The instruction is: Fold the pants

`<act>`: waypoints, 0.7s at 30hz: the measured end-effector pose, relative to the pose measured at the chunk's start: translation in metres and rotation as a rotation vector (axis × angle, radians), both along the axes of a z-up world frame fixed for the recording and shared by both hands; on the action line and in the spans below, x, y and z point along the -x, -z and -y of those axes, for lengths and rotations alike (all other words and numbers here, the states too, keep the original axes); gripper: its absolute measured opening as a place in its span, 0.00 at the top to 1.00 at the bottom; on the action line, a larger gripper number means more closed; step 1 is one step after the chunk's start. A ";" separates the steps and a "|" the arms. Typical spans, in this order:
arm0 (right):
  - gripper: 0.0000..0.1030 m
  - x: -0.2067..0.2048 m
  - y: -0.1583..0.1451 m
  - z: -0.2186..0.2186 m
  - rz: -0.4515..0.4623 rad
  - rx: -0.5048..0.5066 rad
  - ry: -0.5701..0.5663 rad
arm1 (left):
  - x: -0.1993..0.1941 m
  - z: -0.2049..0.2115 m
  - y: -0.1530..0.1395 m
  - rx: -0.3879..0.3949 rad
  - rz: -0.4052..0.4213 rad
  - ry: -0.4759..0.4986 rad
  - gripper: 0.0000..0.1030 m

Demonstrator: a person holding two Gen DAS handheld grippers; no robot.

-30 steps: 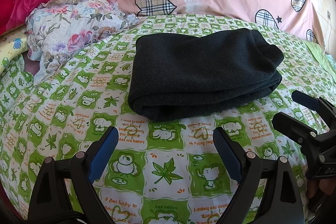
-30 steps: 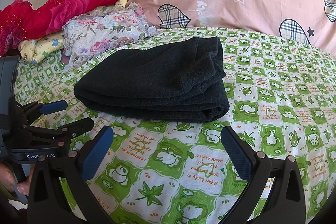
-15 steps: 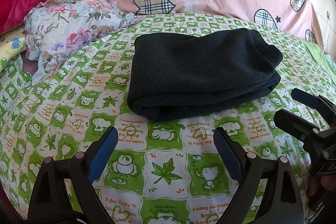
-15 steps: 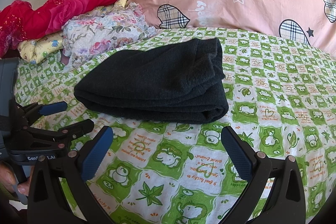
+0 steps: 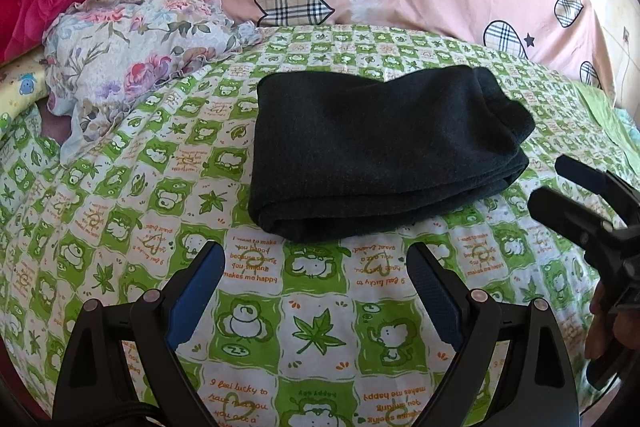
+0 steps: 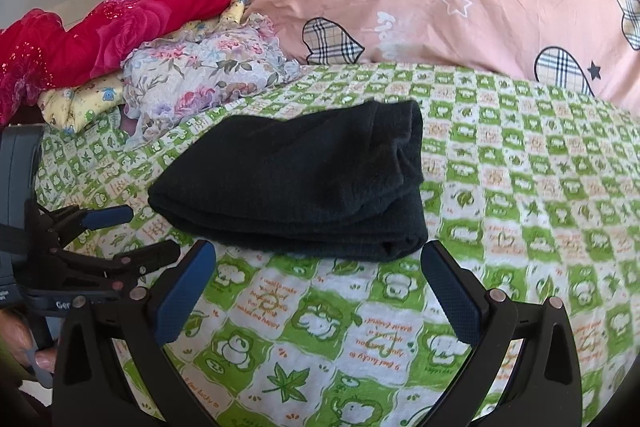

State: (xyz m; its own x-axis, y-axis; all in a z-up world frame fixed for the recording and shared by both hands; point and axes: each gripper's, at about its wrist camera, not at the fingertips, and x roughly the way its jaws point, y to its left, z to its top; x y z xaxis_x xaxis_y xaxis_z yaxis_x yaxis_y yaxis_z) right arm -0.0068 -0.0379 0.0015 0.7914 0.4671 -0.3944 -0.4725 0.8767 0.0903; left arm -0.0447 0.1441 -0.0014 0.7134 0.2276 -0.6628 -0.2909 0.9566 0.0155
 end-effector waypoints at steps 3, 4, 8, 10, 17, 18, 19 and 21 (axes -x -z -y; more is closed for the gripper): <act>0.01 -0.003 -0.010 0.003 0.009 -0.005 0.012 | 0.002 -0.001 -0.011 0.002 0.026 -0.010 0.10; 0.01 -0.005 -0.014 0.005 0.011 -0.014 0.014 | 0.003 -0.002 -0.016 0.008 0.039 -0.013 0.10; 0.01 -0.013 -0.023 0.010 0.001 -0.022 0.025 | -0.005 -0.006 -0.026 0.015 0.040 -0.026 0.11; 0.01 -0.018 -0.024 0.009 -0.017 -0.010 0.031 | -0.009 -0.008 -0.027 0.016 0.032 -0.029 0.11; 0.01 -0.031 -0.022 0.009 -0.067 -0.001 0.036 | -0.018 -0.014 -0.029 0.028 0.013 -0.038 0.12; 0.01 -0.032 -0.022 0.010 -0.071 -0.002 0.034 | -0.019 -0.015 -0.030 0.034 0.012 -0.036 0.12; 0.01 -0.032 -0.022 0.010 -0.073 -0.003 0.034 | -0.019 -0.016 -0.031 0.040 0.012 -0.036 0.12; 0.01 -0.034 -0.022 0.011 -0.074 -0.002 0.032 | -0.022 -0.016 -0.033 0.039 0.014 -0.035 0.12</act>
